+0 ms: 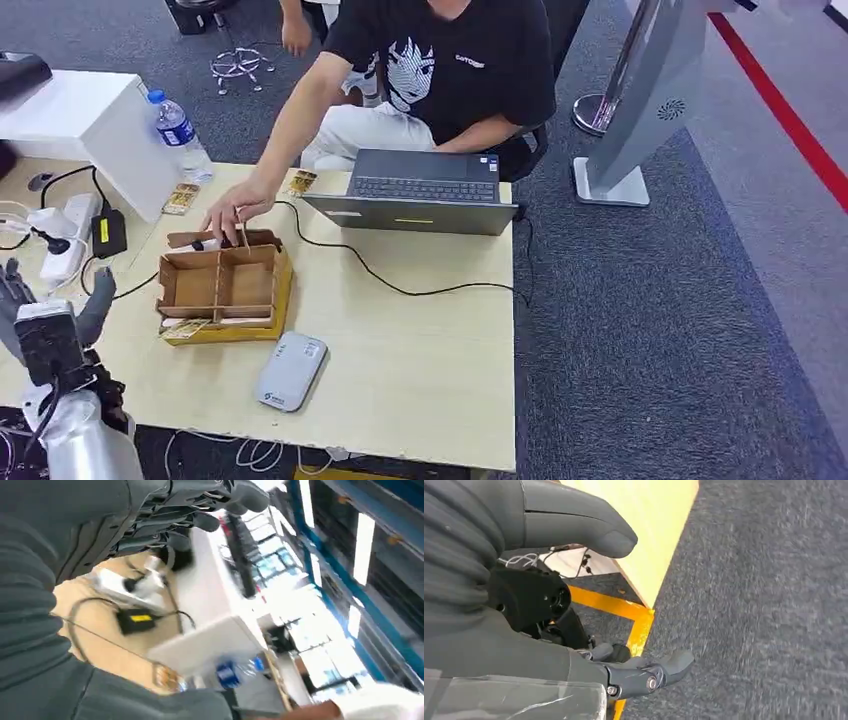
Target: Pass the card to the sensor for recognition and then transmit it.
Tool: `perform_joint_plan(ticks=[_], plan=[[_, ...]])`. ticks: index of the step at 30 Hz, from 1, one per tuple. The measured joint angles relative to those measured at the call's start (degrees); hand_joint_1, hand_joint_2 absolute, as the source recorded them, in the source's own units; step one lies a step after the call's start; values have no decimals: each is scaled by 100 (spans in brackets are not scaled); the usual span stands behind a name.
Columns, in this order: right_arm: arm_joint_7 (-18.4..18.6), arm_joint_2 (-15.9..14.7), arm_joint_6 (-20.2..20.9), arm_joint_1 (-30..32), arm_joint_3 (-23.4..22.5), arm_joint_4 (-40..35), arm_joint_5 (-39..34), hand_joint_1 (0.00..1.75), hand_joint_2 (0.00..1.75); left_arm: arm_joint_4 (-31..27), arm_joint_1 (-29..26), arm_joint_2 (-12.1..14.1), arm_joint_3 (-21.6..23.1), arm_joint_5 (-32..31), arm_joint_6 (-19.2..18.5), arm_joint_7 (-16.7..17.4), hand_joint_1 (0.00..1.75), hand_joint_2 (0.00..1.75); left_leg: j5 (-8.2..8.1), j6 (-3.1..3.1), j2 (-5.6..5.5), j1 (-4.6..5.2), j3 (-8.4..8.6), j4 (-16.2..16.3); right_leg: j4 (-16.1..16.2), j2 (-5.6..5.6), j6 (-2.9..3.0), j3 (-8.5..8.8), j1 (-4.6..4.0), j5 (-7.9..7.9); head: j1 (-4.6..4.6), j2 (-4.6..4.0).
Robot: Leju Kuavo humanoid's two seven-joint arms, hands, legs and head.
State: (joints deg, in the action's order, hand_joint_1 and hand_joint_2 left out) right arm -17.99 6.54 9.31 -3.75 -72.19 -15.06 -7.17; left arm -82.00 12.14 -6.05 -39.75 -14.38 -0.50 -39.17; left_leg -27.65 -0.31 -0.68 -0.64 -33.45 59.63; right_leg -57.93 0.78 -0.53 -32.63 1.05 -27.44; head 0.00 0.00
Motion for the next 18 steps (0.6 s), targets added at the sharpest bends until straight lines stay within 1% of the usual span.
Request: perform_joint_plan(ticks=[2, 4, 6, 8, 9, 12, 14, 15, 17, 18], plan=[[80, 9, -94, -20, -48, 2, 0, 154, 175, 746, 121, 209, -533, 80, 61, -24, 175, 175, 2, -2, 2, 0, 2, -3, -1, 1, 0, 3, 0, 0, 11, 0], [153, 13, -135, -25, -57, 11, 0, 154, 175, 1651, 228, 573, -1003, 188, 39, -55, 175, 175, 2, -4, 12, 0, 9, -4, -3, 14, 3, 1, 0, 2, 2, 0], [173, 15, -153, -16, -65, 13, 0, 154, 175, 2308, 247, 805, -1381, 260, -2, -61, 175, 175, 3, -5, 19, 0, 7, -4, -3, 21, 3, -6, 0, 2, -7, 0], [173, 15, -153, -22, -74, 13, 0, 154, 175, 2745, 261, 970, -1612, 262, -15, -63, 175, 175, 4, -5, 6, -1, 2, -4, -2, 9, 3, -5, -1, 2, 0, 0], [179, 15, -157, -28, -76, 13, 0, 175, 175, 2926, 271, 1019, -1680, 264, -20, -63, 175, 175, 4, -4, 4, -1, 0, -3, -1, 5, 2, -5, 0, 2, -2, 0], [199, 15, -159, -36, -81, 15, -4, 175, 175, 3219, 318, 1106, -1783, 269, -19, -63, 175, 175, 4, -3, 1, 1, -4, -3, 0, 0, 1, 0, 3, 2, 0, 0], [267, 15, -133, -47, -90, 20, -39, 175, 175, 3543, 379, 1240, -1913, 334, -20, 5, 175, 175, 2, -2, 0, 3, -4, -3, 0, 0, 1, 2, 4, 3, 4, 0], [324, 15, -131, -54, -94, 22, -57, 175, 175, 3773, 405, 1314, -1975, 369, -17, 88, 175, 175, 1, -2, 2, 4, -3, -4, 0, 2, 1, 4, 4, 3, 2, 0], [435, 13, -173, -56, -98, 44, -37, 175, 175, 4433, 386, 1500, -2183, 419, 9, 328, 175, 175, 1, -3, 7, 4, -1, -4, 0, 10, 1, 3, 5, 3, 2, 0], [485, 13, -244, -55, -98, 50, 15, 175, 175, 4721, 365, 1588, -2274, 441, 29, 378, 175, 175, 1, -3, 6, 4, 5, -4, 0, 10, 1, 1, 4, 3, -2, 0]])
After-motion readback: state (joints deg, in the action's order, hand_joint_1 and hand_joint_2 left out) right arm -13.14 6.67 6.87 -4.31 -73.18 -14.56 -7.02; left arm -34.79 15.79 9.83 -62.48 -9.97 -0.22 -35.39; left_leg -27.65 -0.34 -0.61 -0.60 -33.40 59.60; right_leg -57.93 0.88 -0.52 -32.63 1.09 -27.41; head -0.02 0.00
